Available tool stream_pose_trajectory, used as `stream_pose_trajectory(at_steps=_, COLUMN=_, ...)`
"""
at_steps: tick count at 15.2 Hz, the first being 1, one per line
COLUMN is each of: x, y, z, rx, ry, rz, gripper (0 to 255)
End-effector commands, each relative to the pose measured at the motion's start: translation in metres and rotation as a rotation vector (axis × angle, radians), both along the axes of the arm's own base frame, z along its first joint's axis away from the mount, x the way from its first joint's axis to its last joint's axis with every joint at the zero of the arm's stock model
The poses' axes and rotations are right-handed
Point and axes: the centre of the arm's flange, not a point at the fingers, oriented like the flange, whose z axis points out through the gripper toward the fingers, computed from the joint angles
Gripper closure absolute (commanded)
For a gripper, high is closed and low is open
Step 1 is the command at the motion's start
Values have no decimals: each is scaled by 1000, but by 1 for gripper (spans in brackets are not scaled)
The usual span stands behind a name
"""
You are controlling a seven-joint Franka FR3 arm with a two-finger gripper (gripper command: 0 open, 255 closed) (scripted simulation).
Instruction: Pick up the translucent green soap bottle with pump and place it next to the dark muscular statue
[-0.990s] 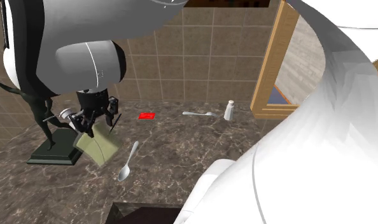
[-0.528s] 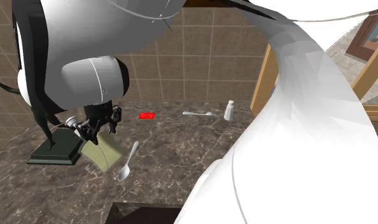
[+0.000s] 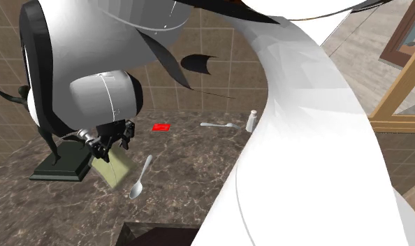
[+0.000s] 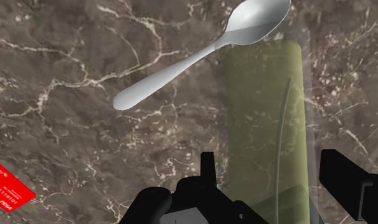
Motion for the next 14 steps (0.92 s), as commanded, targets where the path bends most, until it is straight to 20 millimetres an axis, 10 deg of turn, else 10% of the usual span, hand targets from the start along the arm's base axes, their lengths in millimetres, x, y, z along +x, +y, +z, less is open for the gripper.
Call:
stream_pose_trajectory(at_steps=1, x=-4, y=0, z=-7, rx=-6, ry=19, rz=3, gripper=255)
stream_pose_trajectory(at_steps=5, x=-4, y=0, z=-7, rx=-6, ry=19, rz=3, gripper=255)
stream_pose_trajectory(at_steps=6, x=-3, y=1, z=-6, rx=-6, ry=19, rz=3, gripper=0)
stream_pose_trajectory(at_steps=11, x=-4, y=0, z=-7, rx=-6, ry=19, rz=3, gripper=0)
stream_pose_trajectory(at_steps=14, x=-8, y=-6, z=32, rx=-6, ry=19, rz=3, gripper=0)
